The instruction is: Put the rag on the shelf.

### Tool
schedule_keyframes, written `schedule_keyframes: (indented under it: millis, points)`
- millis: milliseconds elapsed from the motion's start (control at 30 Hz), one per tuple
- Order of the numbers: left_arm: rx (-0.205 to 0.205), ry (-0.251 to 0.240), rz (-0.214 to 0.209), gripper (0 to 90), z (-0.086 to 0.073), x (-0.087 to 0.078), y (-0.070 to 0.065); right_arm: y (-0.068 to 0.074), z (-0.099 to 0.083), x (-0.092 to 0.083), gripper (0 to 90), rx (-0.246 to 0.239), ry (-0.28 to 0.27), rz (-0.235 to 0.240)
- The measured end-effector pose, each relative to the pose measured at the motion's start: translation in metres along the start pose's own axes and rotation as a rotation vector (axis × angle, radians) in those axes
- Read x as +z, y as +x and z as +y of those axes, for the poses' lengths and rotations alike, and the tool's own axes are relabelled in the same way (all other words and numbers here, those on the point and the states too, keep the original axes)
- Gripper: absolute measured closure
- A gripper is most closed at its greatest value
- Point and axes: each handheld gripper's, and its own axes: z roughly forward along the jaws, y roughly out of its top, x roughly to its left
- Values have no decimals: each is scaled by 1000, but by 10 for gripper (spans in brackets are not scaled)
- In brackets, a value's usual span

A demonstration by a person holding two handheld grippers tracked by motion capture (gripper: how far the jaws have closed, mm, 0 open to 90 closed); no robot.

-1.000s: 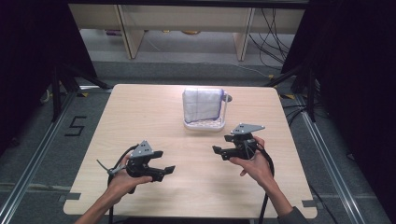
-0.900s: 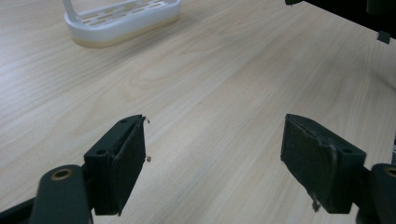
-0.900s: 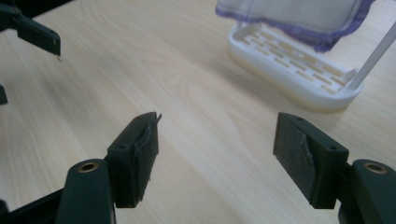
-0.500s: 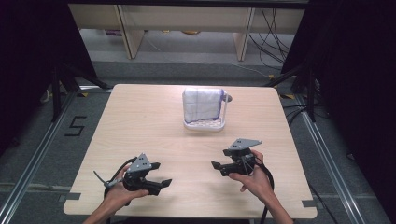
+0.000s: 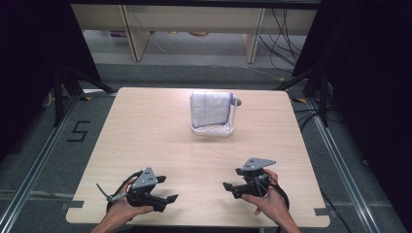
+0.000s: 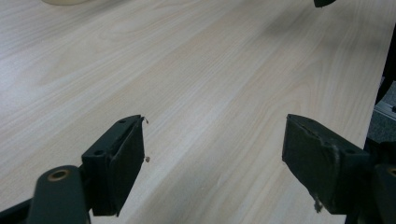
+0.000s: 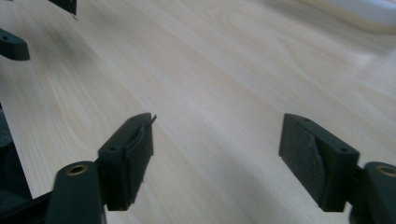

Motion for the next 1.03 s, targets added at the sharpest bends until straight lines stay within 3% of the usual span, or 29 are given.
schedule_keyframes:
  millis: [33, 167, 200, 233, 267, 433, 467, 500, 533, 600, 833, 900, 1033]
  points:
    - [-12, 2, -3, 204, -1, 0, -1, 1, -3, 0, 227, -1, 7, 0]
    - [5, 14, -10, 203, -3, -2, -3, 5, -14, 2, 205, 2, 10, 2]
    - [32, 29, 4, 203, -5, -3, -2, 6, -15, 0, 200, 4, 32, 2]
    - [5, 11, -8, 203, -5, -1, -4, 6, -18, 1, 189, -12, 40, -3]
    - [17, 26, 5, 203, -6, -1, -4, 8, -21, 3, 178, -6, 25, -2]
    - [2, 18, 16, 202, -8, 1, -1, 13, -27, 2, 167, -31, 78, 0]
    - [14, 32, 20, 202, -8, 0, 0, 14, -29, 4, 167, -44, 65, -5]
    - [-18, 11, 17, 202, -8, 1, -2, 15, -29, 2, 167, -42, 86, 5]
    - [-1, 23, 19, 202, -8, 0, 0, 16, -30, 4, 167, -47, 76, -11]
    - [-8, 23, 13, 202, -8, 1, 0, 17, -30, 3, 167, -46, 100, -4]
    - [-12, 18, 20, 202, -8, 2, 0, 14, -30, 4, 169, -64, 96, -6]
    - [-9, 22, 14, 202, -9, 2, 1, 15, -31, 4, 168, -34, 93, -10]
    - [-1, 39, 7, 202, -8, 2, 1, 14, -31, 5, 169, -42, 88, -20]
